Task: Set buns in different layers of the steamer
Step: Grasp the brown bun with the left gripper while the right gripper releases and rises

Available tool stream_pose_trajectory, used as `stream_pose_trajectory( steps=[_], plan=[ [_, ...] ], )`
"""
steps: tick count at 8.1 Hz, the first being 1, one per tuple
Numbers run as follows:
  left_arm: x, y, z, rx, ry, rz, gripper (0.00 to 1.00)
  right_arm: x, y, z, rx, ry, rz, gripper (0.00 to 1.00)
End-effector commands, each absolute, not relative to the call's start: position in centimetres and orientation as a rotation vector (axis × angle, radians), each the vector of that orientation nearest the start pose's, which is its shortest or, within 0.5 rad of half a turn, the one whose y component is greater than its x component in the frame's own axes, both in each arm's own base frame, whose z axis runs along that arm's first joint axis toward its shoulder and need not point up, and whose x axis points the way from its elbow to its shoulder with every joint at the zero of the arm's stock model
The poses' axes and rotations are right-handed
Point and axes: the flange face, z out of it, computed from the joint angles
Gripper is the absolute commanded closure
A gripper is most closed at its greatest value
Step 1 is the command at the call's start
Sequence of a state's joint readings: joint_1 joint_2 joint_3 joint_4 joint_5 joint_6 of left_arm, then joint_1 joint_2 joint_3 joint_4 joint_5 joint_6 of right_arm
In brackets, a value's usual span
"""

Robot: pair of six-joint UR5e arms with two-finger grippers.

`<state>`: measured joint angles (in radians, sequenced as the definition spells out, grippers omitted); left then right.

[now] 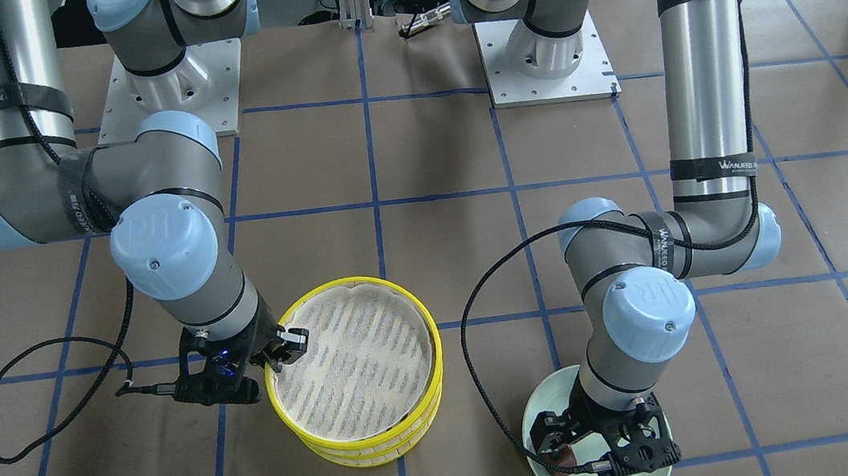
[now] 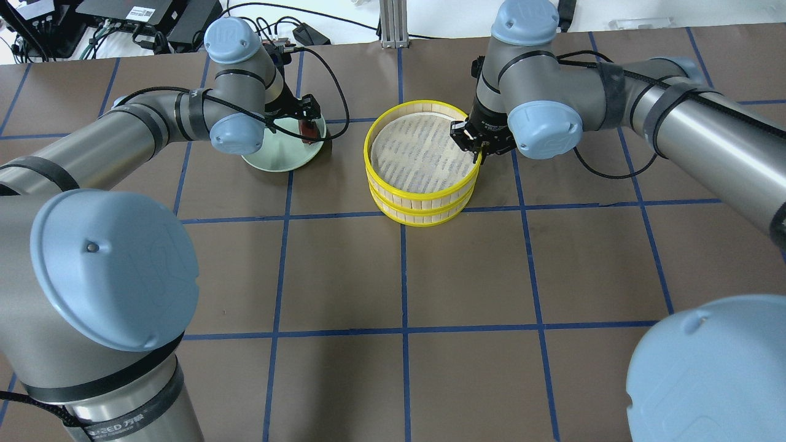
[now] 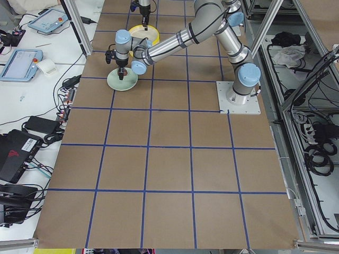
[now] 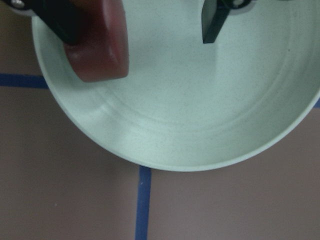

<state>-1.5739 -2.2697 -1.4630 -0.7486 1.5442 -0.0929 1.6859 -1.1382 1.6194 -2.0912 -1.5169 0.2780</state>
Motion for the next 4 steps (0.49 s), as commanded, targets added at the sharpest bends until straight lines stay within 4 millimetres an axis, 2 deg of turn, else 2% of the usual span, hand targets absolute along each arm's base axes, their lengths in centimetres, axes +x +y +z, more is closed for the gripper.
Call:
stream_pose_trajectory(
  steps=[1, 3, 4],
  plan=[
    [-13.73, -71.94, 20.92, -0.115, 3.143, -0.396, 0.06, 20.97, -60.91, 27.11, 0.249, 3.074, -0.043, 0.82],
    [-13.76, -71.9, 20.86, -0.138, 3.147, -0.394, 0.06, 20.97, -60.93, 27.12, 0.249, 3.074, -0.045, 0.41],
    [-13.82, -71.71, 20.08, -0.145, 3.156, -0.372, 0.06, 20.96, -60.9, 27.2, 0.244, 3.074, -0.045, 0.19]
  ],
)
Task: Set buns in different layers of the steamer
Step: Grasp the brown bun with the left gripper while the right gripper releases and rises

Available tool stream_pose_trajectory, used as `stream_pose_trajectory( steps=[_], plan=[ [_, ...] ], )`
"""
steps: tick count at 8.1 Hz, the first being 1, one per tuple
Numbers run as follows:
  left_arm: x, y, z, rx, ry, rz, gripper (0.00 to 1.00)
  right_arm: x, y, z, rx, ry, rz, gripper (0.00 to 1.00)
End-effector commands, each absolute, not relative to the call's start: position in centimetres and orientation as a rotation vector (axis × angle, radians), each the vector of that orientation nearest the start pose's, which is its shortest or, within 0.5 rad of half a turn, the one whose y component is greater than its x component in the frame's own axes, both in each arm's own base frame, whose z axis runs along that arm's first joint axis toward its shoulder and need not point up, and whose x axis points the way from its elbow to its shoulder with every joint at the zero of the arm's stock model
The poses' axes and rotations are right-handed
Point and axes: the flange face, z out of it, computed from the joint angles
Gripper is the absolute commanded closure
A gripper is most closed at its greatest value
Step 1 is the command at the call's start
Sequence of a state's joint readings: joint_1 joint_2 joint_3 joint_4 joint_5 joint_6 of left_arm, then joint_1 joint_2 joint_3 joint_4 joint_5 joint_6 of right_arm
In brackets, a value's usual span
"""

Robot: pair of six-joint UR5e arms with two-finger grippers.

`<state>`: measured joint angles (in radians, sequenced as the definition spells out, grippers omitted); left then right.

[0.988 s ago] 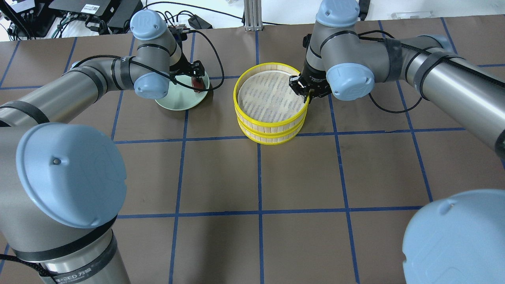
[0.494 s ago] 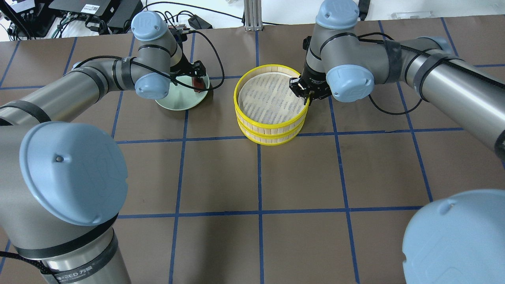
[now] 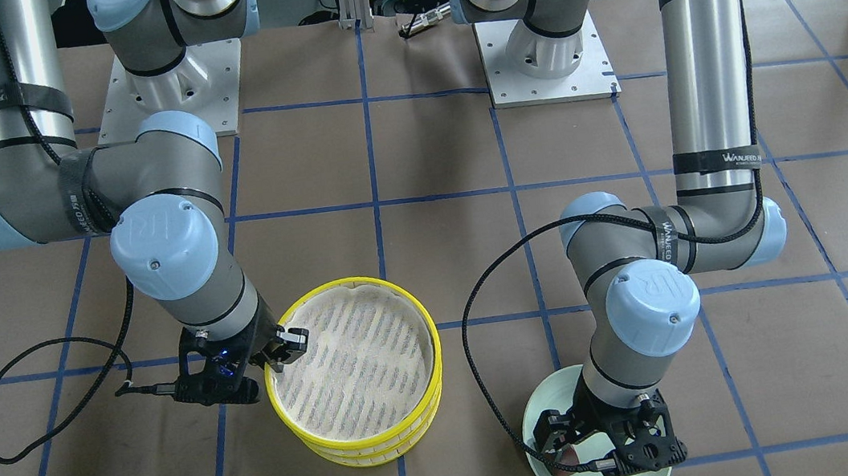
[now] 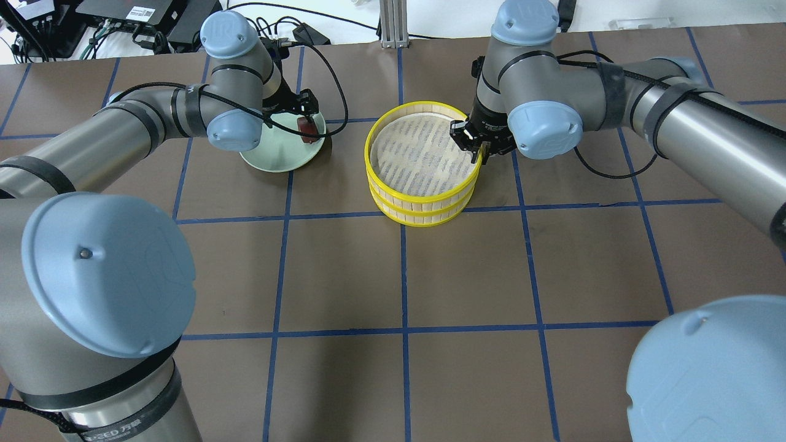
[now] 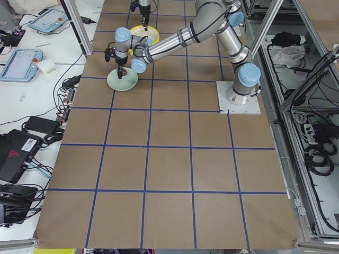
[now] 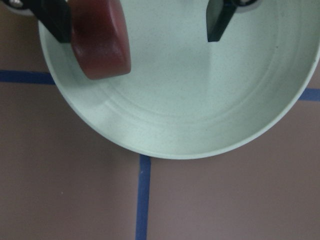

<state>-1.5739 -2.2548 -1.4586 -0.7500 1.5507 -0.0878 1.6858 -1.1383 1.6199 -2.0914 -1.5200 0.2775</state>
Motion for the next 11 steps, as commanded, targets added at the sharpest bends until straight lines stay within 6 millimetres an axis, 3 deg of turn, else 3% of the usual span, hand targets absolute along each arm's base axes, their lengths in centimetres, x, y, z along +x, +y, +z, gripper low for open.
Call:
stream_pose_trajectory(
  steps=[1, 2, 4, 5, 6, 8, 10, 11],
  plan=[
    [-13.9, -71.6, 19.0, -0.198, 3.162, -0.343, 0.07, 20.9, -60.9, 27.5, 0.237, 3.072, -0.057, 0.09],
    [-13.9, -71.6, 18.9, -0.254, 3.164, -0.339, 0.07, 20.7, -61.2, 28.6, 0.233, 3.066, -0.089, 0.01],
    [-14.0, -71.5, 18.8, -0.254, 3.18, -0.329, 0.07, 19.2, -61.0, 32.5, 0.156, 3.064, -0.166, 0.0],
    [-14.0, -71.5, 18.8, -0.251, 3.175, -0.329, 0.11, 17.2, -60.4, 35.2, 0.122, 3.074, -0.133, 0.0],
    [-13.9, -71.4, 18.9, -0.262, 3.171, -0.319, 0.65, 14.9, -59.4, 38.9, 0.123, 3.081, -0.102, 0.0],
    [-13.7, -71.4, 19.0, -0.25, 3.171, -0.31, 0.96, 13.0, -55.8, 46.2, 0.127, 3.129, -0.05, 0.0],
    [-13.7, -71.3, 19.4, -0.27, 3.171, -0.297, 1.0, 12.9, -53.5, 48.9, 0.128, 3.14, -0.065, 0.0],
    [-13.6, -71.2, 20.2, -0.274, 3.169, -0.302, 1.0, 13.0, -53.5, 48.8, 0.125, 3.136, -0.065, 0.0]
  ],
)
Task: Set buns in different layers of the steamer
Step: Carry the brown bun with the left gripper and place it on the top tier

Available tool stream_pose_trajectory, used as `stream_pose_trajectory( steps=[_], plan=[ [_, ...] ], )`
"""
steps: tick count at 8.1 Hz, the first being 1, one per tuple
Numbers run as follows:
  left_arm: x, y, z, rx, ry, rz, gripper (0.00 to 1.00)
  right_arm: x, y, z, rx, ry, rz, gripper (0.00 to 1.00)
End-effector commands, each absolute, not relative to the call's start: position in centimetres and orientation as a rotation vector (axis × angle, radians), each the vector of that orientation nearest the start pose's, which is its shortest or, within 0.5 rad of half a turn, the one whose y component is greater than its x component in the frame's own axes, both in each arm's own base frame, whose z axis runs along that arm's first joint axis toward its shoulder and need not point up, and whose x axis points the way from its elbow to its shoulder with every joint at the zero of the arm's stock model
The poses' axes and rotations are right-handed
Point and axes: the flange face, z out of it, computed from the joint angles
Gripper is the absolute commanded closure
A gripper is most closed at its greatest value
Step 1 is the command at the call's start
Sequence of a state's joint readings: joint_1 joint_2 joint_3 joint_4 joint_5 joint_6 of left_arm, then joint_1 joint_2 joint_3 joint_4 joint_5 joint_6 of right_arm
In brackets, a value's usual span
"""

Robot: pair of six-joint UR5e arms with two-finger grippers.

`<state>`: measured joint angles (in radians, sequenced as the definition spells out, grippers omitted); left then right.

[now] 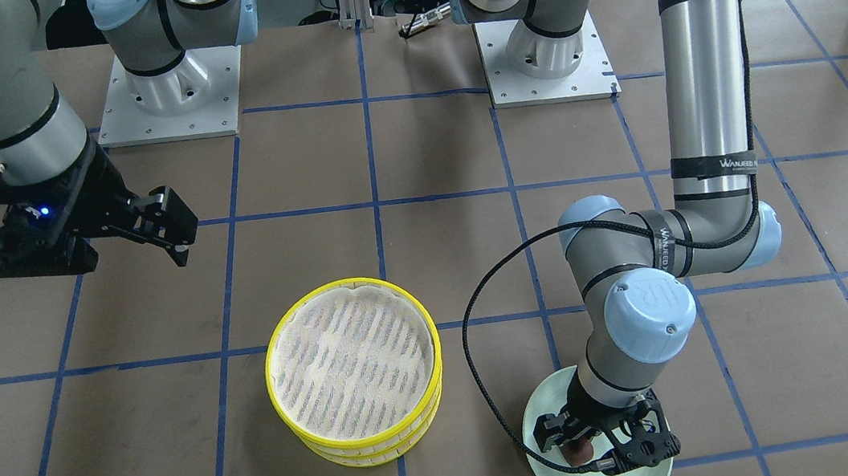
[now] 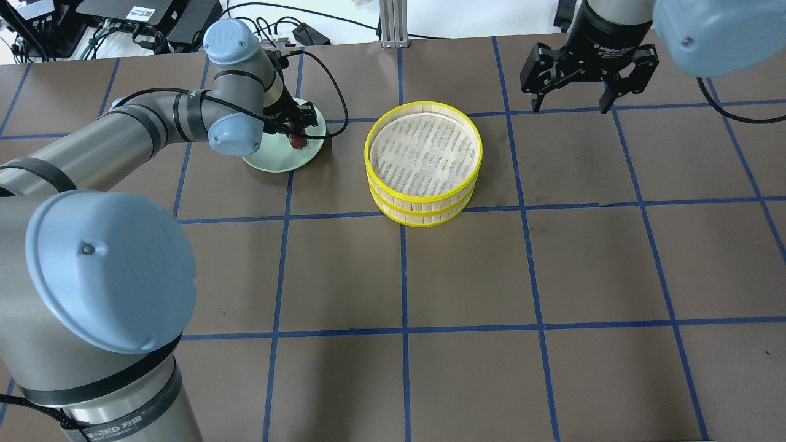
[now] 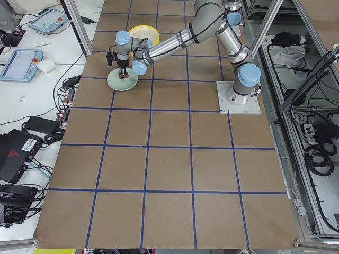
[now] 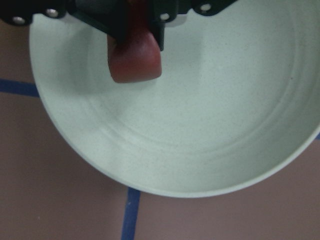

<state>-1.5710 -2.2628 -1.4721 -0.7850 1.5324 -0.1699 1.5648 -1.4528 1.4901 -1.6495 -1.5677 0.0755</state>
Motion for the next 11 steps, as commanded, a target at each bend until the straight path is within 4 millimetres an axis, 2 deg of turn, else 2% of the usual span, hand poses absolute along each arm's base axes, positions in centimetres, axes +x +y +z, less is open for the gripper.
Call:
stream_pose_trajectory(
  steps=[1, 2, 4, 5, 6, 7, 8, 10, 11],
  plan=[
    [-13.6, -70.9, 21.7, -0.275, 3.166, -0.302, 1.0, 12.9, -53.5, 48.7, 0.123, 3.143, -0.061, 0.0],
    [-13.5, -70.4, 24.0, -0.273, 3.156, -0.3, 1.0, 12.9, -53.5, 48.9, 0.126, 3.143, -0.065, 0.0],
    [-13.4, -68.3, 30.5, -0.298, 3.142, -0.298, 1.0, 12.8, -53.4, 48.9, 0.128, 3.144, -0.068, 0.0],
    [-14.0, -67.0, 33.4, -0.401, 3.144, -0.315, 1.0, 12.9, -53.4, 48.8, 0.128, 3.14, -0.068, 0.0],
    [-15.7, -65.6, 35.8, -0.499, 3.174, -0.325, 1.0, 12.9, -53.4, 48.8, 0.128, 3.143, -0.068, 0.0],
    [-19.1, -64.4, 37.8, -0.594, 3.235, -0.353, 1.0, 12.9, -53.4, 48.8, 0.128, 3.143, -0.068, 0.0],
    [-22.8, -63.1, 38.8, -0.616, 3.254, -0.375, 1.0, 12.9, -53.4, 48.9, 0.128, 3.14, -0.07, 0.0],
    [-30.0, -60.6, 38.6, -0.672, 3.297, -0.405, 1.0, 13.0, -53.6, 48.7, 0.125, 3.128, -0.072, 0.0],
    [-32.3, -59.7, 38.2, -0.642, 3.346, -0.377, 1.0, 13.1, -53.5, 48.7, 0.126, 3.118, -0.073, 0.0]
  ],
)
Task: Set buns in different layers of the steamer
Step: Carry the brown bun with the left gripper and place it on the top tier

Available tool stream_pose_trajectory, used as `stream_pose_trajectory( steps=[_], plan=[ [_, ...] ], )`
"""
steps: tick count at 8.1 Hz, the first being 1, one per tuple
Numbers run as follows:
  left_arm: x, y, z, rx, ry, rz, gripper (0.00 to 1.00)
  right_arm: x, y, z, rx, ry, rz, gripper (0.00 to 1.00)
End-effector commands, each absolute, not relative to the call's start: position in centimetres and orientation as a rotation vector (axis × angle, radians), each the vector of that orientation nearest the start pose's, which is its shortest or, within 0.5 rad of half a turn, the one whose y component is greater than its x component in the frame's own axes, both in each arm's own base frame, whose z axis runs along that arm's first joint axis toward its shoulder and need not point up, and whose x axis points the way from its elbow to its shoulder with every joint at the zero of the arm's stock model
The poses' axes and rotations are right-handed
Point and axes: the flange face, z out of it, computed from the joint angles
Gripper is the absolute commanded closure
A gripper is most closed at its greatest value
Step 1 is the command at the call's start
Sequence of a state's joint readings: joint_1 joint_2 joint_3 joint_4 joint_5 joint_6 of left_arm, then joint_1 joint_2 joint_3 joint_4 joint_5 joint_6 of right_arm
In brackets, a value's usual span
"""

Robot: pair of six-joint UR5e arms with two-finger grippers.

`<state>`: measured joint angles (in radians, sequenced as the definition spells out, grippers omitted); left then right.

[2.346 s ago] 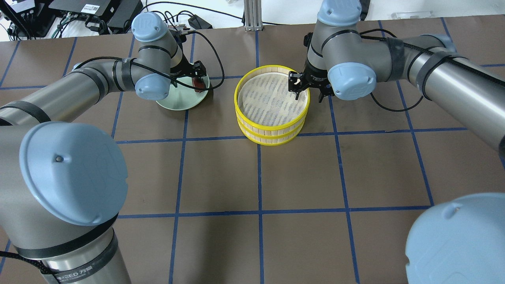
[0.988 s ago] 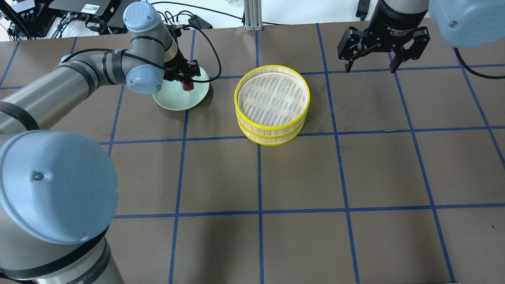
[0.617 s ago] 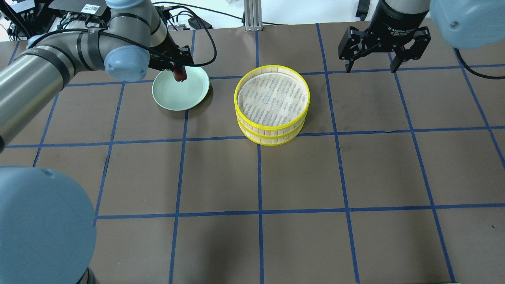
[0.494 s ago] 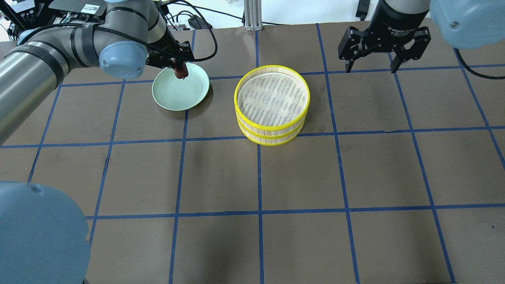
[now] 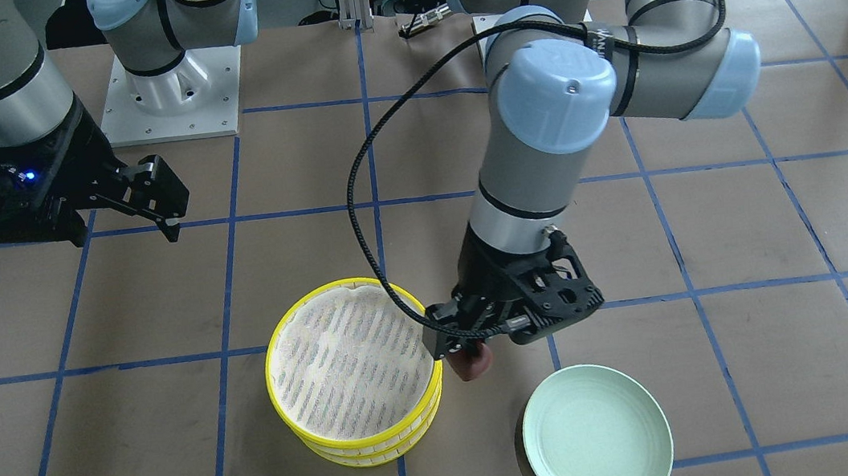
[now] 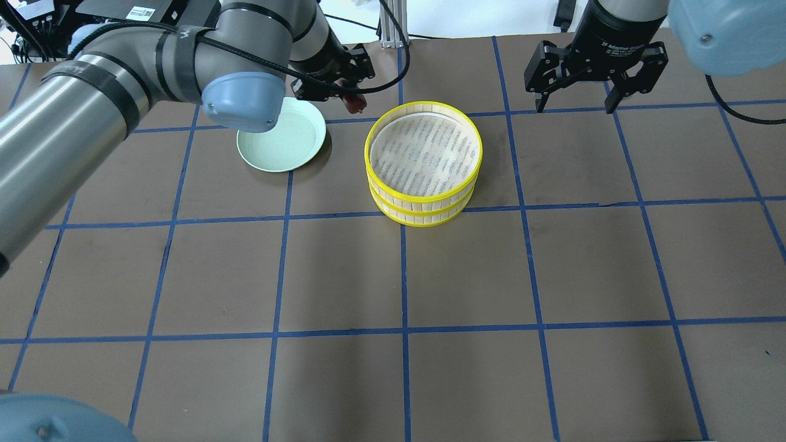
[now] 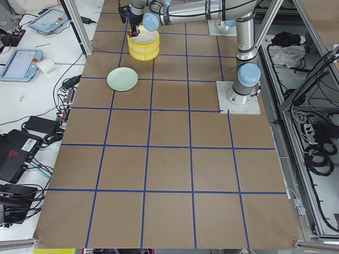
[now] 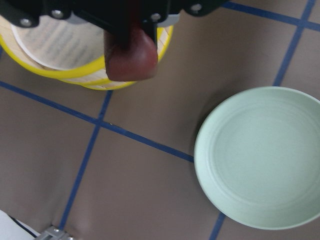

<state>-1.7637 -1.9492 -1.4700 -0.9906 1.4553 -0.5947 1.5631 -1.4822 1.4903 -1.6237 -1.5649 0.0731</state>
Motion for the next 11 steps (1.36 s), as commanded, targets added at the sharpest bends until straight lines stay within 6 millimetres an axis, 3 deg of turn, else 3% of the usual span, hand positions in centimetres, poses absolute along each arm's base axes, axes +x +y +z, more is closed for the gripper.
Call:
stream_pose_trajectory(
  steps=[1, 4, 5, 6, 7, 10, 11],
  plan=[
    [-33.6, -59.8, 36.5, -0.667, 3.4, -0.311, 1.0, 13.1, -53.5, 48.9, 0.126, 3.119, -0.083, 0.0],
    [-36.2, -60.8, 30.5, -0.638, 3.41, -0.279, 1.0, 13.1, -53.7, 49.1, 0.126, 3.115, -0.109, 0.0],
    [-36.1, -60.6, 29.3, -0.64, 3.402, -0.245, 0.8, 13.1, -53.7, 49.1, 0.126, 3.115, -0.114, 0.0],
    [-36.0, -60.4, 29.1, -0.648, 3.398, -0.24, 0.1, 13.1, -53.6, 48.8, 0.13, 3.113, -0.102, 0.0],
    [-36.1, -60.2, 29.6, -0.672, 3.397, -0.239, 0.01, 13.1, -53.6, 49.0, 0.128, 3.114, -0.102, 0.0],
    [-35.4, -59.2, 33.4, -0.671, 3.39, -0.281, 0.0, 13.1, -53.7, 48.7, 0.128, 3.115, -0.097, 0.0],
    [-33.9, -58.4, 35.3, -0.64, 3.316, -0.255, 0.0, 13.1, -53.6, 48.9, 0.128, 3.114, -0.104, 0.0]
  ],
)
